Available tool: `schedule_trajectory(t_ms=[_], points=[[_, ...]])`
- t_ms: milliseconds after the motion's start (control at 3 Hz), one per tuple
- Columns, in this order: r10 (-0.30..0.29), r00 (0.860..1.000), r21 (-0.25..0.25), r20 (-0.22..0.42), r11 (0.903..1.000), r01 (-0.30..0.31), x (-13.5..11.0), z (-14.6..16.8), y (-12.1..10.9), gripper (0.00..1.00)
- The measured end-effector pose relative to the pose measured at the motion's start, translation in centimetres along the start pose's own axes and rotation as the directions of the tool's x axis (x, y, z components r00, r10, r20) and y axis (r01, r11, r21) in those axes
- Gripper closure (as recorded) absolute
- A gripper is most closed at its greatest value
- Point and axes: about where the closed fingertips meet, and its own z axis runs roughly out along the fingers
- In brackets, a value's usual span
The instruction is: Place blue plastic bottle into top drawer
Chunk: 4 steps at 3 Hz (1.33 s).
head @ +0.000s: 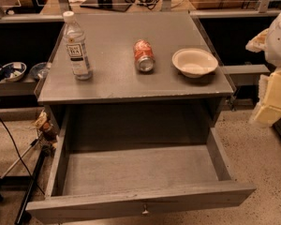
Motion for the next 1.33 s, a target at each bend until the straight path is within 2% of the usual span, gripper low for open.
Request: schedule_trajectory(t_ms=[333,667,1333], points=[[0.000,1.000,0.004,0.004,1.0000,0.000,-0.1,-0.1,-0.1,0.00],[0.015,0.997,0.016,0.078,0.9997,-0.017,-1.4,0.3,-1.4,0.00],[0.021,0.975,0.031,0.222,0.9991,-0.029,-6.1,1.8,-5.7,0.00]])
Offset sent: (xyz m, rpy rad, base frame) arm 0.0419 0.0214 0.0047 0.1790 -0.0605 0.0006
